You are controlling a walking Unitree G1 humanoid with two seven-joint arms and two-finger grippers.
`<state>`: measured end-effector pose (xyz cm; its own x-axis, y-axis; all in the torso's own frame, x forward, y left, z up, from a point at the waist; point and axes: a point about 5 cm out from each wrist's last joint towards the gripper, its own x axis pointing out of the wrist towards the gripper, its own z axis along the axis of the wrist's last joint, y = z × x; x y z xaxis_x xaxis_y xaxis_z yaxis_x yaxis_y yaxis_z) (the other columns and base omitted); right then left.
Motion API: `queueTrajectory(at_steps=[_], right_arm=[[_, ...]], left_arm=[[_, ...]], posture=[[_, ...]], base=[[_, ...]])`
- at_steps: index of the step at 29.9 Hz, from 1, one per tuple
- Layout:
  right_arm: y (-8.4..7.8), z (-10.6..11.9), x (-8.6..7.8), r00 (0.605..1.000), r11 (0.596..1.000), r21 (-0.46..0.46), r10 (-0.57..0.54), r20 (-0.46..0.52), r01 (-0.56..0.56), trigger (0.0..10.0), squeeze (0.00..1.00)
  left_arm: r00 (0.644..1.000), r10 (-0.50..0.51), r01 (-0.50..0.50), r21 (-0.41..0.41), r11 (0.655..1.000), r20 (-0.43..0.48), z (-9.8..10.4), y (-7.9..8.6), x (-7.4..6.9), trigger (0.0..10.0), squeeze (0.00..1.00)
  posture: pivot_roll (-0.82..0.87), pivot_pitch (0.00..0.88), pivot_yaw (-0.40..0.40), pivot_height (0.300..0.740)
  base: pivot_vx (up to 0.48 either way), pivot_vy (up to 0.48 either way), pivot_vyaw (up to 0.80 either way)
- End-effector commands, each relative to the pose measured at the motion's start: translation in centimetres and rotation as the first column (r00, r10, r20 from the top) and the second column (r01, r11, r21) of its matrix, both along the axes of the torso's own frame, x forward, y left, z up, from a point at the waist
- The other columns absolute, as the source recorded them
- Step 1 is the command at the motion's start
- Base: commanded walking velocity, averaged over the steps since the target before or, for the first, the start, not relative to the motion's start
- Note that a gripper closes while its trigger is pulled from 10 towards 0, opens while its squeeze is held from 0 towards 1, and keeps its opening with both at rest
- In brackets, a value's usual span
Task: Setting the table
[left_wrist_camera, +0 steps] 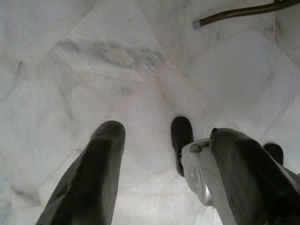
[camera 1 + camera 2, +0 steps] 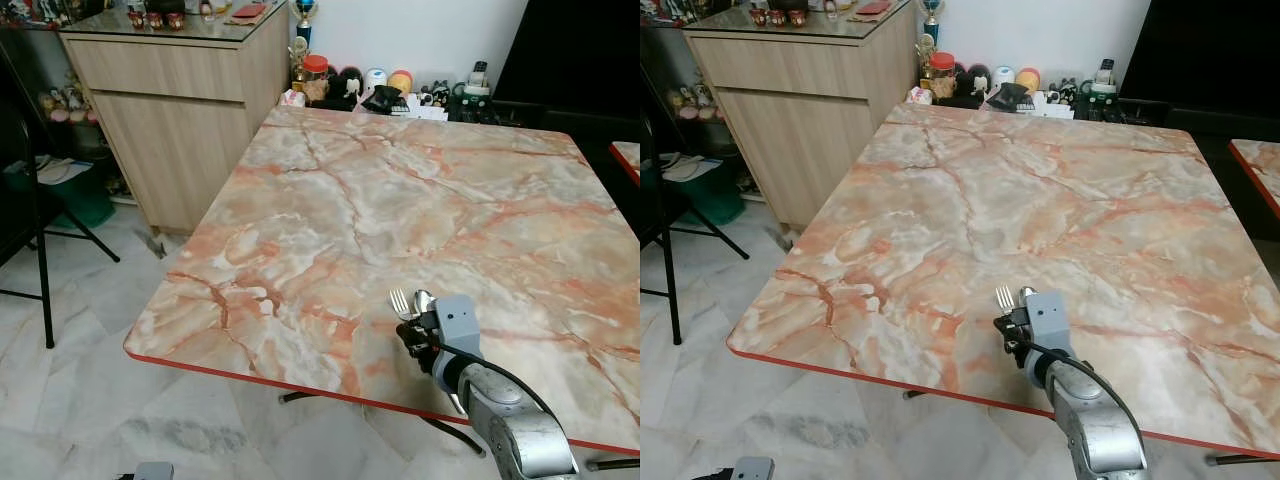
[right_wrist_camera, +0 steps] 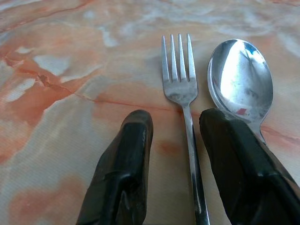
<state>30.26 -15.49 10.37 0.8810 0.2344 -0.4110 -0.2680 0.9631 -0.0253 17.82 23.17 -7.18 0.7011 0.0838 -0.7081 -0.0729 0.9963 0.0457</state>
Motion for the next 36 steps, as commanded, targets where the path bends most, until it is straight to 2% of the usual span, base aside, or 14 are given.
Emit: queueTrajectory(at_steps=[1,28,36], right_arm=[[0.0,0.0,0.1,1.0,1.0,-0.008,0.003,0.003,-0.003,10.0,0.0],[0.5,-0.7,-0.1,0.999,1.0,-0.006,0.029,-0.03,-0.029,10.0,0.0],[0.6,-1.7,-0.5,0.996,0.999,-0.009,0.034,-0.078,-0.035,10.0,0.0]], left_arm=[[1.0,0.006,-0.006,-0.004,1.0,-0.027,-0.4,-0.1,-0.7,10.0,0.0],[0.999,-0.019,0.018,-0.011,1.0,-0.038,-0.5,-0.5,-0.8,10.0,0.0],[0.999,-0.02,0.019,-0.016,1.0,-0.039,-0.6,-0.7,-0.8,10.0,0.0]], posture=[[-0.05,0.146,-0.009,0.74],[-0.05,0.148,-0.012,0.74],[-0.05,0.148,-0.014,0.74]], base=[[0.0,0.0,0.0],[0.0,0.0,0.0],[0.0,0.0,0.0]])
